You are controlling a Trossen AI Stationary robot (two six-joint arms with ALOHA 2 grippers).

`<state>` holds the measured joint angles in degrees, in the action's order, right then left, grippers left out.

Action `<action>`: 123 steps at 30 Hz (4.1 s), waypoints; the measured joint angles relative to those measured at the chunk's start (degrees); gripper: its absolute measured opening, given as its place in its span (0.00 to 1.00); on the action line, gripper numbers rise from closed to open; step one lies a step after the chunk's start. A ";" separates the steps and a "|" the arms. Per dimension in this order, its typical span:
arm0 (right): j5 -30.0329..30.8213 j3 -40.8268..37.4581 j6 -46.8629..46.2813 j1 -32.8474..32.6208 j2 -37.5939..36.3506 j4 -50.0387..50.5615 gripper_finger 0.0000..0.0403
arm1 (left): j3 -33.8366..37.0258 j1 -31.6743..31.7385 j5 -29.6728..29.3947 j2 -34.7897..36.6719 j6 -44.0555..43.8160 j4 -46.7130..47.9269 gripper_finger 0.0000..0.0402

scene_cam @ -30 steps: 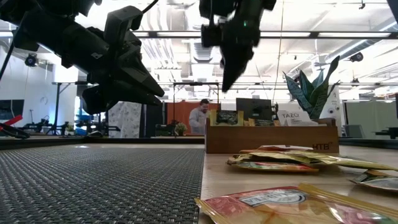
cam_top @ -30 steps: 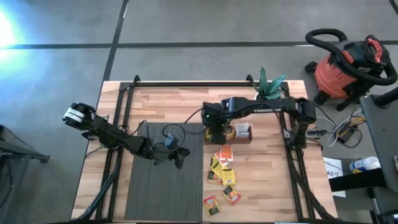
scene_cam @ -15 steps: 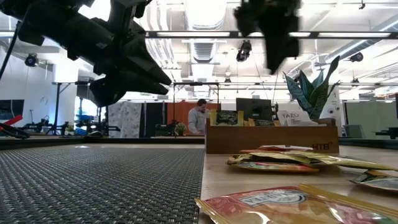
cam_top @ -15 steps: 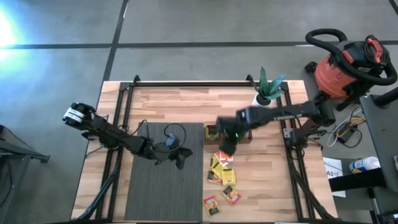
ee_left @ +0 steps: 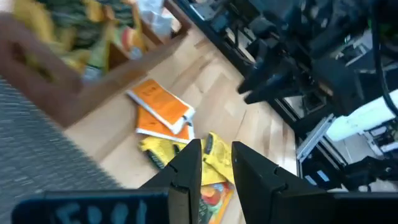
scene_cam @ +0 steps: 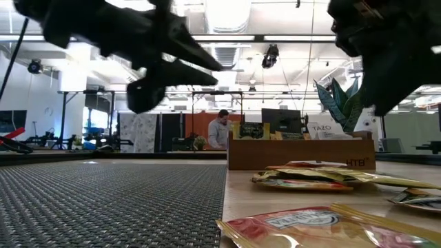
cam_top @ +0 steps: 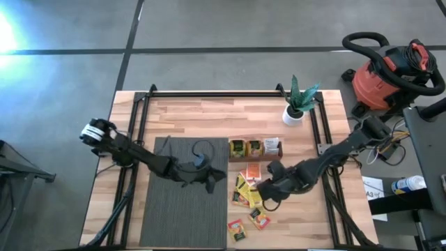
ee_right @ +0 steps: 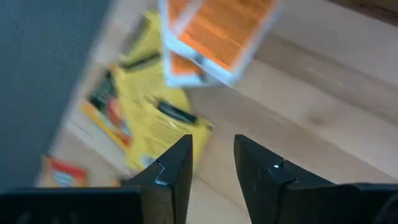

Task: Pick & Place Tea
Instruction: Put the white tea bag into the right section of the wooden organizer

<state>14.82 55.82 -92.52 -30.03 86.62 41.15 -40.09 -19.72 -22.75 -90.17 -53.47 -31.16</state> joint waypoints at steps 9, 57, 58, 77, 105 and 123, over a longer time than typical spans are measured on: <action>3.05 -12.98 -12.26 -0.78 -0.25 -16.99 0.29 | -13.82 0.02 4.47 -11.24 -0.25 11.79 0.21; 21.47 3.07 62.69 -1.41 19.19 -11.73 0.29 | -22.50 -0.24 -0.97 -12.61 11.74 36.16 0.21; 21.40 2.93 62.72 -1.35 19.54 -11.44 0.29 | -22.50 -0.25 -0.97 -12.59 11.79 36.16 0.21; 24.27 1.47 64.17 1.45 20.28 -9.56 0.27 | -22.45 -0.26 -0.97 -12.57 12.85 36.49 0.21; 22.02 5.15 57.22 4.10 7.70 -1.76 0.02 | -22.45 -0.24 -0.94 -12.57 12.79 36.29 0.21; -21.43 4.56 78.06 39.54 -15.27 17.34 0.02 | -22.45 -0.24 -1.21 -12.57 12.71 35.79 0.21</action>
<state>-6.61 60.38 -14.46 9.51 71.35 58.49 -62.54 -19.97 -23.97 -102.74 -40.77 4.62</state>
